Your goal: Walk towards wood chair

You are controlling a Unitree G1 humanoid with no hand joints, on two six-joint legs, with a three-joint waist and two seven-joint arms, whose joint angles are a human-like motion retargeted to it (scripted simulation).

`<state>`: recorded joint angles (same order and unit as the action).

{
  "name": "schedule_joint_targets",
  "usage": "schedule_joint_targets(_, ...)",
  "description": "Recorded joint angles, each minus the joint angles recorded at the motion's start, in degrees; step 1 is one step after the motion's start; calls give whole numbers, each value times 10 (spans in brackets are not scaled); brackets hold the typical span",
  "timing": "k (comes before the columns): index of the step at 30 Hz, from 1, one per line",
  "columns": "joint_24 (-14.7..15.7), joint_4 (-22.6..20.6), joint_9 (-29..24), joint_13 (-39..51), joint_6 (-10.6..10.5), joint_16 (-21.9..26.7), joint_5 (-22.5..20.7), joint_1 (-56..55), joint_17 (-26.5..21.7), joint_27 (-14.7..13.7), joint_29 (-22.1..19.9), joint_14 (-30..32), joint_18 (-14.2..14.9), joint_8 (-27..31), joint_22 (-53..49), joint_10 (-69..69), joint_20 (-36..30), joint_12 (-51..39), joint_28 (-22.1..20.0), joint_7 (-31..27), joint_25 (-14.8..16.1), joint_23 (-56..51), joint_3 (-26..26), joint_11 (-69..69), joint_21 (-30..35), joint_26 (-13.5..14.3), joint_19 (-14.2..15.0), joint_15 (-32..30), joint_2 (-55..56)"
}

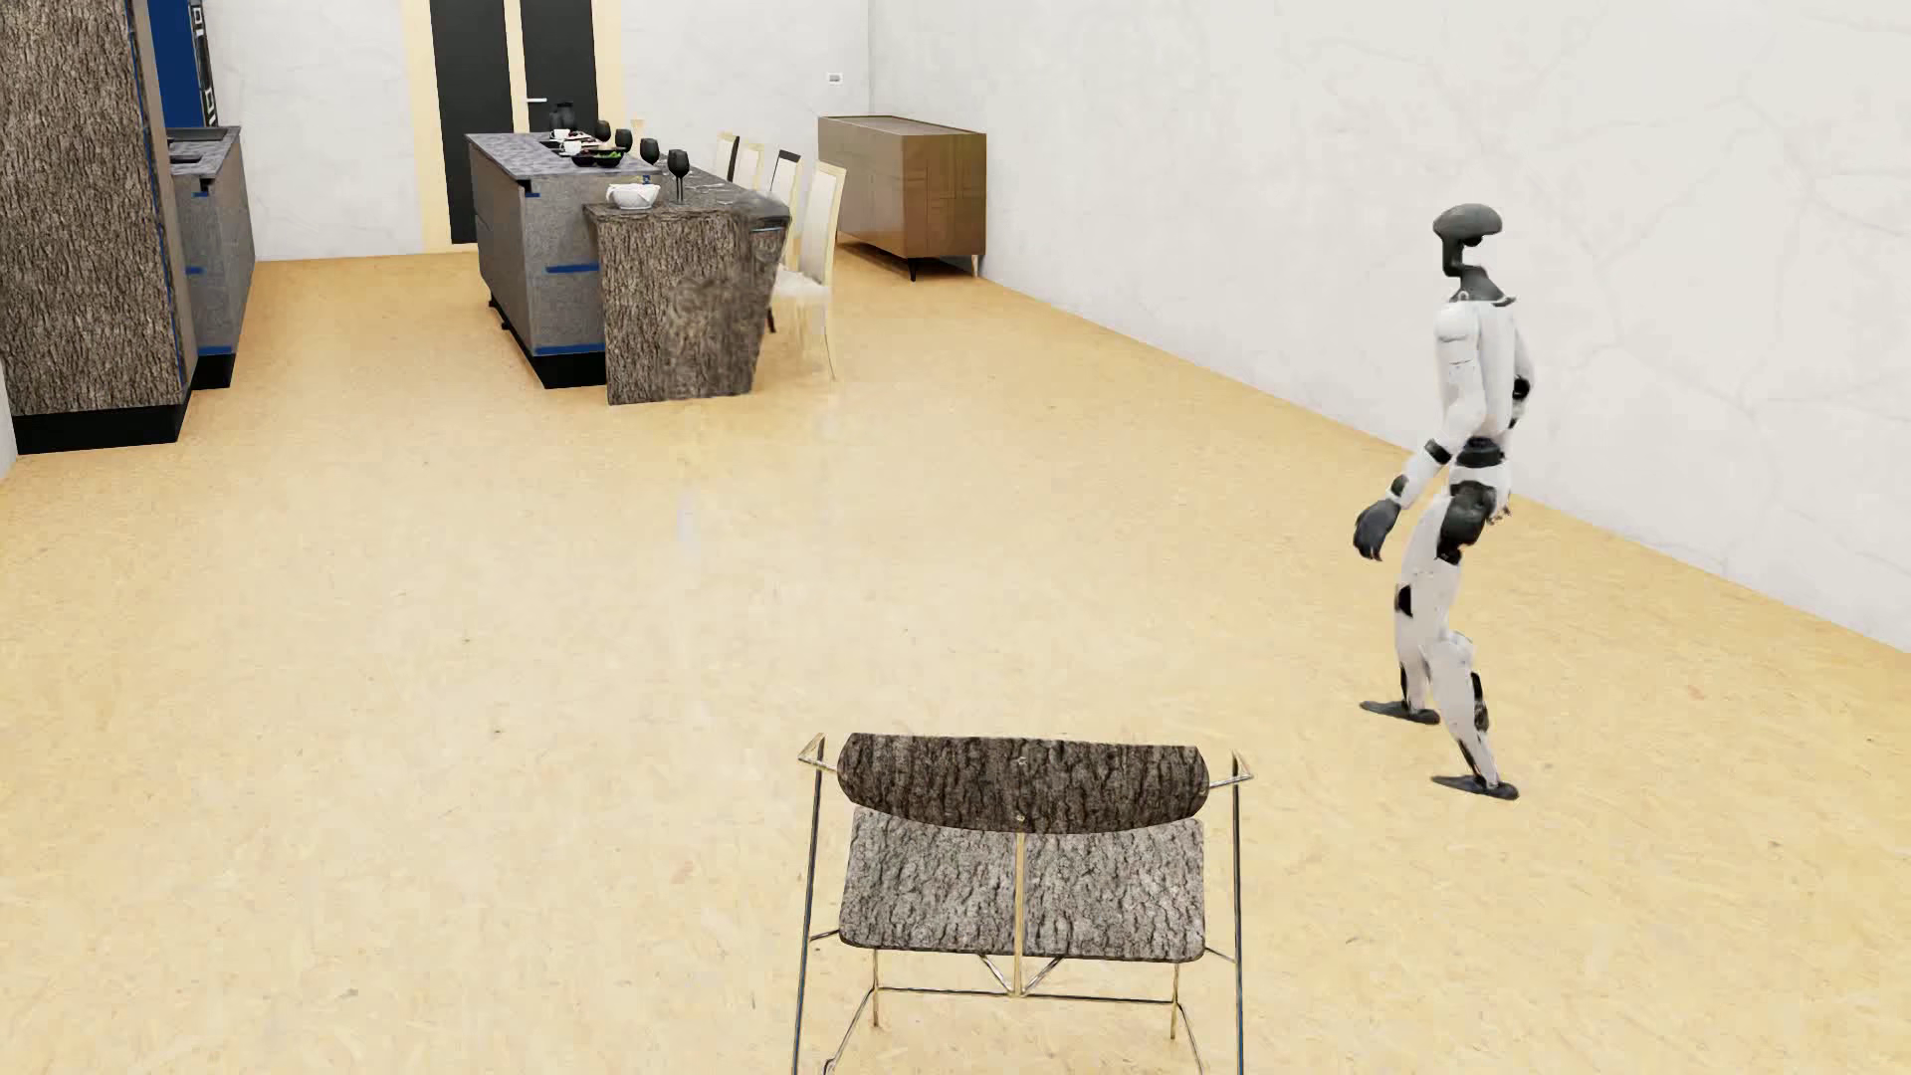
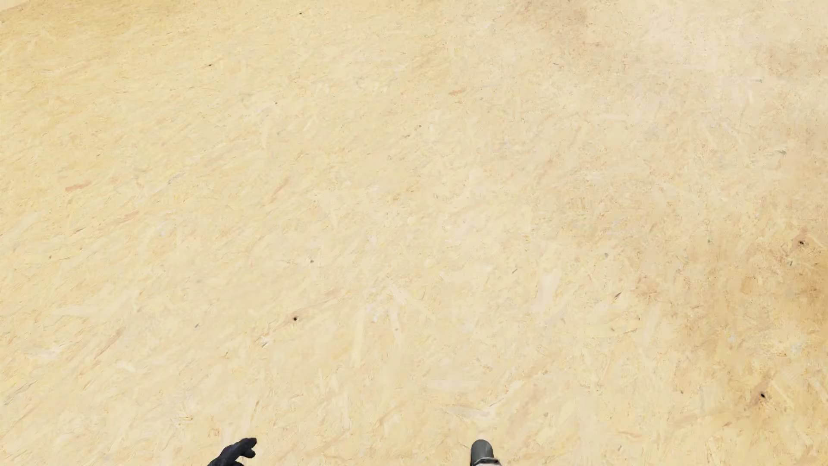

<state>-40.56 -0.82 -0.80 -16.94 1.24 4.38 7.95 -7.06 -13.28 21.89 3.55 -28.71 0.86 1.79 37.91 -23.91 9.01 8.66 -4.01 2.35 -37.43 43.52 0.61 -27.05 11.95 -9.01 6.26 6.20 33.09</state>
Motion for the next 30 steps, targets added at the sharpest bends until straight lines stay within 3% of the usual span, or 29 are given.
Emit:
schedule_joint_targets(3, 6, 38, -1, 22, -8, 7, -14, -4, 13, 6, -21, 13, 15, -49, 14, -75, 1, 17, 2, -26, -10, -6, 3, -32, -11, -15, -27, 38, -35)
schedule_joint_targets(7, 7, 62, -10, 77, -26, 5, -31, -141, 8, -13, -32, 195, 38, -111, 26, -359, -9, 52, 26, -88, -50, -31, 12, -30, 8, -33, -40, 91, -102)
schedule_joint_targets(10, 6, 125, -14, 115, -40, -1, -30, -243, -15, -31, -39, 189, 16, -157, 26, -447, -15, 71, 41, -10, -50, -75, 24, -18, 12, -36, -46, 123, -155)
schedule_joint_targets(12, 7, 131, -12, 134, -44, -1, -33, -289, -27, -38, -38, 176, 23, -184, 26, -396, -10, 82, 47, 48, -50, -114, 37, -3, 8, -39, -47, 144, -189)
schedule_joint_targets(14, 11, 110, -8, 148, -44, 1, -37, -319, -29, -49, -44, 172, 62, -213, 22, -290, 3, 89, 44, 90, -44, -158, 45, 10, -2, -42, -44, 169, -224)
schedule_joint_targets(18, 28, 95, 3, 203, -42, -20, -44, -292, -26, -50, -46, 186, 80, -250, 23, -24, 36, 108, 21, 226, -11, -176, 53, 28, 20, -55, -23, 208, -286)
schedule_joint_targets(19, 25, 88, 4, 216, -40, -24, -44, -282, -22, -48, -47, 195, 32, -253, 27, -8, 34, 114, 26, 233, -10, -163, 55, 26, 31, -56, -14, 212, -301)
schedule_joint_targets(20, 22, 81, 5, 227, -38, -27, -41, -275, -16, -44, -52, 185, -44, -253, 33, -22, 31, 121, 33, 227, -10, -142, 58, 12, 40, -56, -1, 210, -315)
schedule_joint_targets(21, 17, 75, 6, 232, -35, -30, -33, -267, -8, -38, -60, 172, -95, -248, 39, -39, 27, 125, 40, 219, -10, -115, 60, -14, 48, -57, 15, 195, -322)
schedule_joint_targets(22, 12, 68, 6, 231, -33, -33, -23, -256, 1, -30, -67, 158, -110, -236, 47, -54, 24, 126, 45, 210, -7, -82, 61, -57, 52, -58, 23, 159, -319)
schedule_joint_targets(24, -2, 55, 4, 218, -29, -36, 4, -220, 10, -17, -56, 122, -99, -198, 57, -63, 12, 120, 58, 199, -1, -14, 62, -190, 66, -57, 62, 31, -278)
schedule_joint_targets(26, -14, 42, 1, 203, -22, -30, 32, -179, 5, -13, -4, 100, -83, -161, 51, -50, -3, 107, 74, 186, -5, 44, 54, -354, 93, -39, 37, -50, -200)
schedule_joint_targets(28, -23, 25, -2, 171, -14, -15, 51, -138, 2, -6, 15, 84, -65, -143, 36, -30, -15, 82, 63, 165, 6, 69, 40, -460, 84, -24, 21, -16, -118)
schedule_joint_targets(30, -20, 14, -3, 125, -10, -7, 58, -98, 5, -3, -10, 73, -47, -132, 16, -3, -13, 53, 33, 137, 26, 66, 26, -470, 51, -19, 16, -8, -37)
